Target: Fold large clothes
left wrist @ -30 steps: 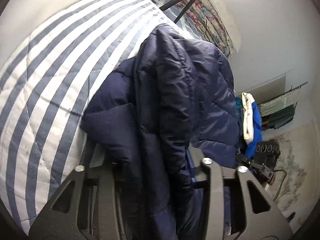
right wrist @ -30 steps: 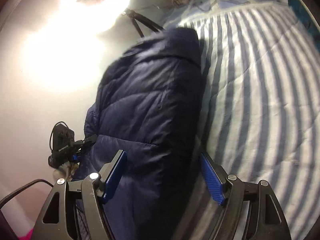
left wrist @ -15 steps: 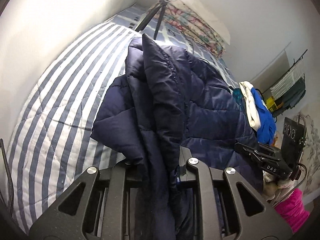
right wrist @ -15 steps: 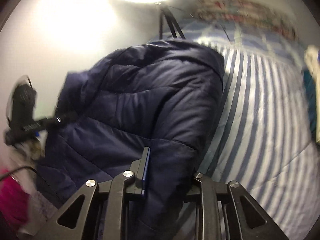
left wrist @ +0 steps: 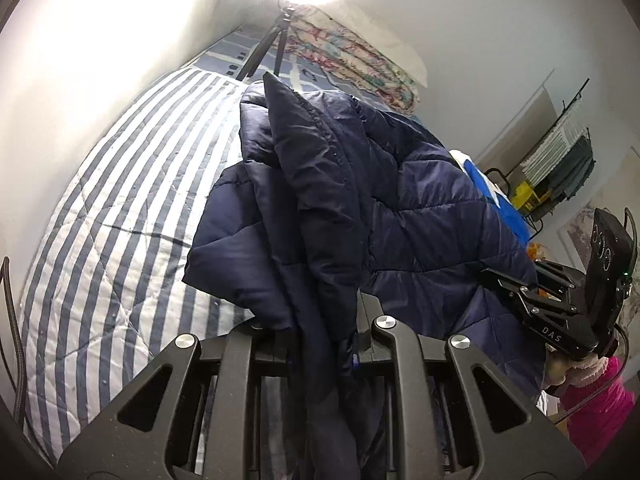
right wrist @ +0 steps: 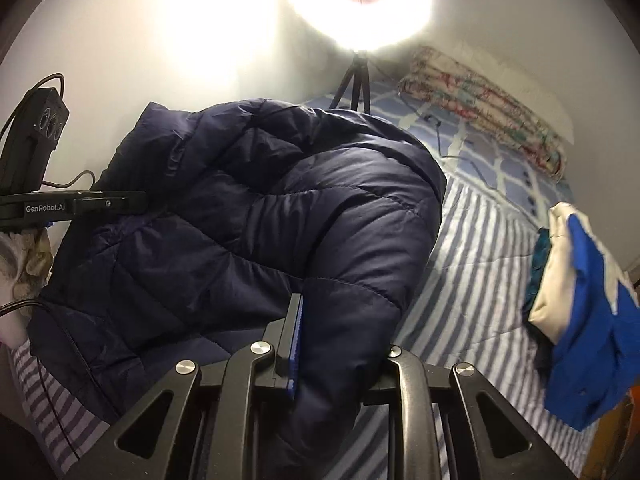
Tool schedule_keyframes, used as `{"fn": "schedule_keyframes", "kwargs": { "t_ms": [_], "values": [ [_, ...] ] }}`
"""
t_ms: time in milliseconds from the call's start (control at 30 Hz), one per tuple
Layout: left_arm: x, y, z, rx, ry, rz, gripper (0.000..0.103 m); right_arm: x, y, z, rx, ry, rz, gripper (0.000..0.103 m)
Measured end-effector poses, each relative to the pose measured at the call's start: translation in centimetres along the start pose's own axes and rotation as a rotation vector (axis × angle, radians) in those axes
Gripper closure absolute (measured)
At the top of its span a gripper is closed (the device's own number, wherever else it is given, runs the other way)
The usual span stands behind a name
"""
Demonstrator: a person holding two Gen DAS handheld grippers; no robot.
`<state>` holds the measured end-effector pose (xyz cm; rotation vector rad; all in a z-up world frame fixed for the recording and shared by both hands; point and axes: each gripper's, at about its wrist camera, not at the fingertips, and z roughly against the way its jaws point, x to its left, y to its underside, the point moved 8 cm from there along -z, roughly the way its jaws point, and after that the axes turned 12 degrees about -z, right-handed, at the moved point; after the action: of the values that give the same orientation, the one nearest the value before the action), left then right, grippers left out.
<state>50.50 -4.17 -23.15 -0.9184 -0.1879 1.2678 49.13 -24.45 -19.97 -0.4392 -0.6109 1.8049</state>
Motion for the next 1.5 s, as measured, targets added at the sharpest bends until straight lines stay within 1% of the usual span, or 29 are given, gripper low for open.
{"fn": "schedule_keyframes", "kwargs": {
  "t_ms": [167, 300, 400, 600, 800, 900, 1033, 1133, 1267, 1333, 1433, 1500],
  "values": [
    [-1.7, -0.5, 0.6, -0.009, 0.008, -0.022, 0.086, 0.1, 0.2, 1.5, -0.031, 0.028, 0.028, 0.084],
    [-4.1, -1.9, 0.4, -0.017, 0.021, -0.055, 0.086, -0.5, 0.3, 2.5, -0.048, 0.042, 0.027, 0.085],
    [-6.0, -2.9, 0.0, -0.023, 0.040, -0.077, 0.087, -1.9, 0.4, 3.5, -0.060, 0.055, 0.015, 0.085],
    [-11.8, -5.6, -2.1, -0.027, 0.082, -0.153, 0.086, -6.0, 0.6, 6.4, -0.092, 0.108, 0.000, 0.085],
    [-19.1, -9.3, -5.5, -0.046, 0.143, -0.231, 0.087, -12.6, 0.6, 9.7, -0.129, 0.183, -0.039, 0.085],
    [-23.3, -11.6, -7.9, -0.058, 0.181, -0.258, 0.086, -16.9, 0.1, 11.5, -0.149, 0.231, -0.060, 0.085],
    [-28.3, -15.0, -12.1, -0.074, 0.223, -0.276, 0.087, -23.2, -0.8, 13.6, -0.181, 0.315, -0.071, 0.085],
    [-32.3, -17.6, -15.7, -0.085, 0.243, -0.283, 0.087, -27.8, -1.7, 14.3, -0.199, 0.370, -0.095, 0.085],
    [-36.0, -19.9, -20.0, -0.086, 0.244, -0.301, 0.087, -33.9, -3.0, 14.3, -0.212, 0.475, -0.088, 0.085],
    [-37.7, -21.0, -22.6, -0.085, 0.235, -0.299, 0.087, -36.5, -3.6, 13.7, -0.214, 0.508, -0.099, 0.085],
    [-39.3, -21.9, -26.3, -0.086, 0.197, -0.307, 0.087, -40.0, -4.3, 12.1, -0.220, 0.543, -0.138, 0.085],
    [-39.1, -21.7, -28.2, -0.076, 0.177, -0.294, 0.087, -41.7, -4.6, 10.5, -0.216, 0.556, -0.153, 0.085]
  ]
}}
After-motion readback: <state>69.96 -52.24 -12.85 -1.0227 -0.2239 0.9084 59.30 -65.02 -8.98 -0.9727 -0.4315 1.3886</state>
